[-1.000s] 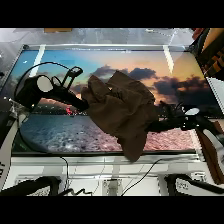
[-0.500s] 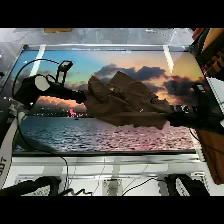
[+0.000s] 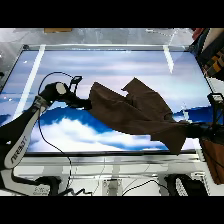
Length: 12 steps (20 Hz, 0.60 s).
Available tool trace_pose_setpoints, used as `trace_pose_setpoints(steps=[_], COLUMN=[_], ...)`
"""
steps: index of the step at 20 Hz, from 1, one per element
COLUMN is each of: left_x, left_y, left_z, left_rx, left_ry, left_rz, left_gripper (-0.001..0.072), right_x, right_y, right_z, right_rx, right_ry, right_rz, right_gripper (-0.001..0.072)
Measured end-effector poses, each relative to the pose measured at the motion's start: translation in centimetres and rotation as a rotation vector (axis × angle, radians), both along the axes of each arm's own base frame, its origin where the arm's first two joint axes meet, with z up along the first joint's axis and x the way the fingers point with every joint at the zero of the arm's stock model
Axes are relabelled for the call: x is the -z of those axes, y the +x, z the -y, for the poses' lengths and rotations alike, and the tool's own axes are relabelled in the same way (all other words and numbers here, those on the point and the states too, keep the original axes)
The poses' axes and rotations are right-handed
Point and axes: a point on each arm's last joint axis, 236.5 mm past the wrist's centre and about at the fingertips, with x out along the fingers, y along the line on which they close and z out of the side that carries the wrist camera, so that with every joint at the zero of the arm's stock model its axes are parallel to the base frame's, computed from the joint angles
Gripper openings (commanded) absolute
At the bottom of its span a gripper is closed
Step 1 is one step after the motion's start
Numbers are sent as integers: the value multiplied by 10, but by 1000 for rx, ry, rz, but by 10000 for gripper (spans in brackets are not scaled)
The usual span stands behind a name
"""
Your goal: Fold the clothes and pants, and hang the long-sleeved shirts on hangers.
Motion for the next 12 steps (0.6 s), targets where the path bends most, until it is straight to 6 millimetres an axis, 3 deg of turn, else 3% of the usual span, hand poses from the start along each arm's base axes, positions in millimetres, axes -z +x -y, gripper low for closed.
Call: trace_pose_setpoints(steps=[2, 3, 6, 11, 12], left_x=[18, 25, 39, 44, 44], left_y=[-2, -3, -5, 0, 2], left_z=[1, 1, 1, 1, 3], left_rx=[-6, -8, 1, 13, 7], left_ry=[3, 5, 11, 13, 3], left_rz=[-40, -55, -79, -62, -52], left_gripper=[482, 470, 469, 454, 344], right_x=[-2, -3, -6, -9, -10], right_y=[2, 4, 8, 12, 13], right_z=[4, 5, 8, 9, 9], right_rx=[11, 14, 22, 26, 27], right_ry=[-12, -15, -25, -28, -28], right_rz=[14, 24, 44, 70, 74], right_gripper=[10, 10, 10, 11, 10])
